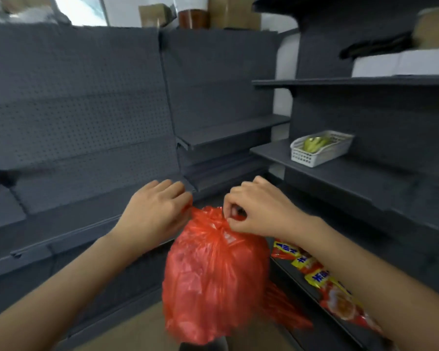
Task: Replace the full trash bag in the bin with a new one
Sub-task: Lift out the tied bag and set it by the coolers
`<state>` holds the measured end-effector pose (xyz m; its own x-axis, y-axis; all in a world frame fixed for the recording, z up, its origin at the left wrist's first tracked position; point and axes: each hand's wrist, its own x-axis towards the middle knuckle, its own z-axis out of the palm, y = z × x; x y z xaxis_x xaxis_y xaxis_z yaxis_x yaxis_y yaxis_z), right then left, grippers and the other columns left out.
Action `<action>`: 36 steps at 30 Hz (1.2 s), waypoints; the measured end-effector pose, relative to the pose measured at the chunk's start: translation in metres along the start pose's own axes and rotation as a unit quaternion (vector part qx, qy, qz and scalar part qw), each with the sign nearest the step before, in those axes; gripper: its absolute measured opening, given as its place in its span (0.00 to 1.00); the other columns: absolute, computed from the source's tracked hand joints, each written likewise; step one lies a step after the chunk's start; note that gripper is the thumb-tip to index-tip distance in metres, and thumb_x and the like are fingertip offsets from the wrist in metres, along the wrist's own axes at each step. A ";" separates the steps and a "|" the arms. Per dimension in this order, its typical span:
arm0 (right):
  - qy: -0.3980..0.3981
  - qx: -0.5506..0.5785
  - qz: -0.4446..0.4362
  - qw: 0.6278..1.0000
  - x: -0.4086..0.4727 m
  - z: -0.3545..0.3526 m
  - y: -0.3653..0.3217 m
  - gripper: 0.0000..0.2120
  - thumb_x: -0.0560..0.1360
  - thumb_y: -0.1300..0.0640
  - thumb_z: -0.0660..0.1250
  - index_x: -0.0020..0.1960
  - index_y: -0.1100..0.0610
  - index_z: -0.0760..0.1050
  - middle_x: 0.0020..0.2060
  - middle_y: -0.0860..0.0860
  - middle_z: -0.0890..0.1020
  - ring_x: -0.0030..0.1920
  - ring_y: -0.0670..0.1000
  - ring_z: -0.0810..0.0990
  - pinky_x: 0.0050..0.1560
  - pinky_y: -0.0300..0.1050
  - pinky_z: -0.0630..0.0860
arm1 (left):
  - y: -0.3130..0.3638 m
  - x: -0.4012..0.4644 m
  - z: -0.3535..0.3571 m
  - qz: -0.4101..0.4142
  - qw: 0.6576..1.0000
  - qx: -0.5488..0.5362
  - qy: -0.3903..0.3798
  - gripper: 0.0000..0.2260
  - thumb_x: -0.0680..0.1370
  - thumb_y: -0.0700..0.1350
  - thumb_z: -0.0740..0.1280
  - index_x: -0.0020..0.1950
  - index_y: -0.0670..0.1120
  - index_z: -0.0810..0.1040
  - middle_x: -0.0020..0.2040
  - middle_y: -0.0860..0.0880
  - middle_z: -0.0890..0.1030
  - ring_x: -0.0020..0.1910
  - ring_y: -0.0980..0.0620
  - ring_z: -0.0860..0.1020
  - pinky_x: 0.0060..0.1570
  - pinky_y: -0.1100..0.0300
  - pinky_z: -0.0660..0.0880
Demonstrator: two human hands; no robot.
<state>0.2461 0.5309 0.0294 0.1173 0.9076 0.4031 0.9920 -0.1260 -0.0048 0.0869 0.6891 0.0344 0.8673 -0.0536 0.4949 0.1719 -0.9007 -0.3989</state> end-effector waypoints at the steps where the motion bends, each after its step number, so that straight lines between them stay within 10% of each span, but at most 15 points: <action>1: 0.000 -0.006 0.019 1.000 -0.018 -0.011 0.002 0.03 0.68 0.49 0.65 0.40 0.46 0.76 0.35 0.41 0.76 0.40 0.43 0.72 0.48 0.43 0.64 | 0.013 0.007 -0.006 0.019 1.000 -0.009 0.014 0.11 0.74 0.49 0.58 0.38 0.45 0.76 0.35 0.47 0.74 0.33 0.45 0.75 0.31 0.53 0.70; 10: -0.005 -0.106 0.220 0.970 -0.238 -0.114 0.010 0.04 0.68 0.49 0.65 0.41 0.47 0.76 0.38 0.43 0.79 0.43 0.45 0.74 0.48 0.44 0.66 | 0.190 0.073 -0.063 0.192 0.964 -0.133 0.123 0.10 0.75 0.49 0.60 0.38 0.46 0.76 0.35 0.49 0.74 0.34 0.47 0.74 0.32 0.54 0.70; 22: -0.016 -0.182 0.507 0.842 -0.592 -0.241 -0.084 0.05 0.65 0.55 0.68 0.40 0.52 0.76 0.36 0.47 0.79 0.41 0.51 0.78 0.44 0.45 0.71 | 0.535 0.073 -0.198 0.392 0.843 -0.297 0.216 0.09 0.73 0.50 0.60 0.38 0.47 0.75 0.34 0.49 0.74 0.35 0.47 0.75 0.33 0.55 0.71; 36: -0.066 -0.387 0.716 0.577 -0.930 -0.319 -0.304 0.06 0.58 0.50 0.55 0.30 0.50 0.70 0.26 0.46 0.72 0.30 0.51 0.72 0.35 0.44 0.54 | 0.910 -0.051 -0.405 0.642 0.569 -0.423 0.291 0.07 0.71 0.48 0.61 0.36 0.47 0.74 0.33 0.49 0.74 0.35 0.47 0.74 0.33 0.54 0.69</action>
<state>-0.1789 -0.4024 -0.0517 0.8447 -0.3331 0.4189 -0.4382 -0.8799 0.1839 0.0098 -0.3027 -0.0408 -0.3195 -0.8138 0.4855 -0.9297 0.1701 -0.3267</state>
